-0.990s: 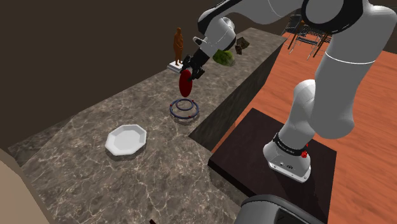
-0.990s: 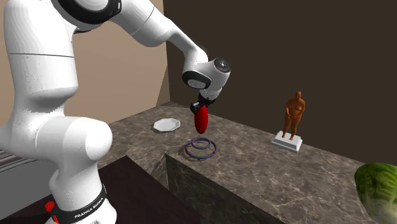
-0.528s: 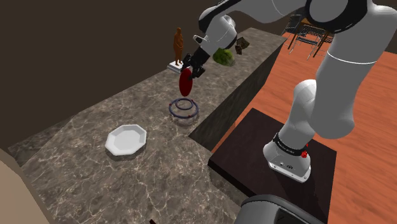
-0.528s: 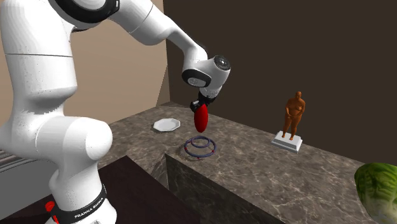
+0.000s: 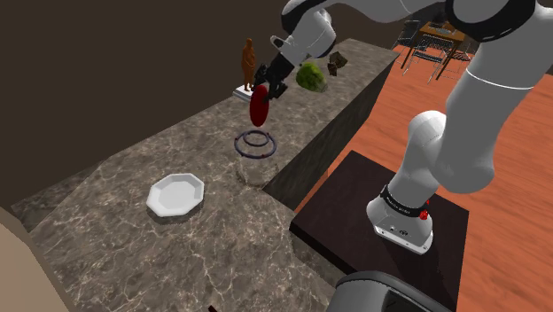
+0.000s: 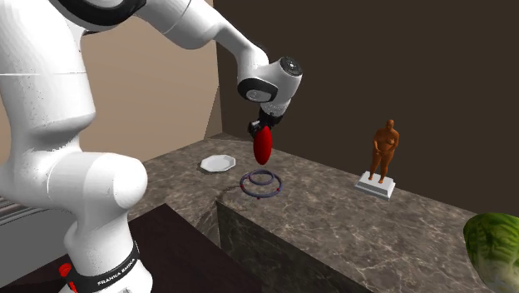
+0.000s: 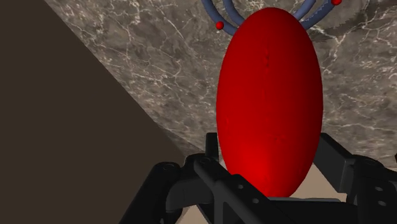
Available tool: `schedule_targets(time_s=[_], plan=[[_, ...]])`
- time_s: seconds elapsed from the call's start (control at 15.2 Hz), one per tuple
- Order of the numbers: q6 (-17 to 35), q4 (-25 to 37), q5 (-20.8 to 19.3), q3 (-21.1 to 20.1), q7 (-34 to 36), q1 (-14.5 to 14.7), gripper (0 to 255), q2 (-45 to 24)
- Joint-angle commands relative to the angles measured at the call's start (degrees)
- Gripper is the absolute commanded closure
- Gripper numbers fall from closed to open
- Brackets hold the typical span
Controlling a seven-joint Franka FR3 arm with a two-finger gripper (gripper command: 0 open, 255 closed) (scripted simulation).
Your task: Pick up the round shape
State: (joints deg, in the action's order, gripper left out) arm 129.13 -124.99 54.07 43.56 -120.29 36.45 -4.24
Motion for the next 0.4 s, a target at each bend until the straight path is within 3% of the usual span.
schedule_targets(time_s=[0.0, 0.33], plan=[[-0.56, 0.72, -1.56, 0.16, 1.64, 0.1, 255, 0.91], [-1.17, 1.36, -4.09, 0.26, 4.16, 0.3, 255, 2.69]])
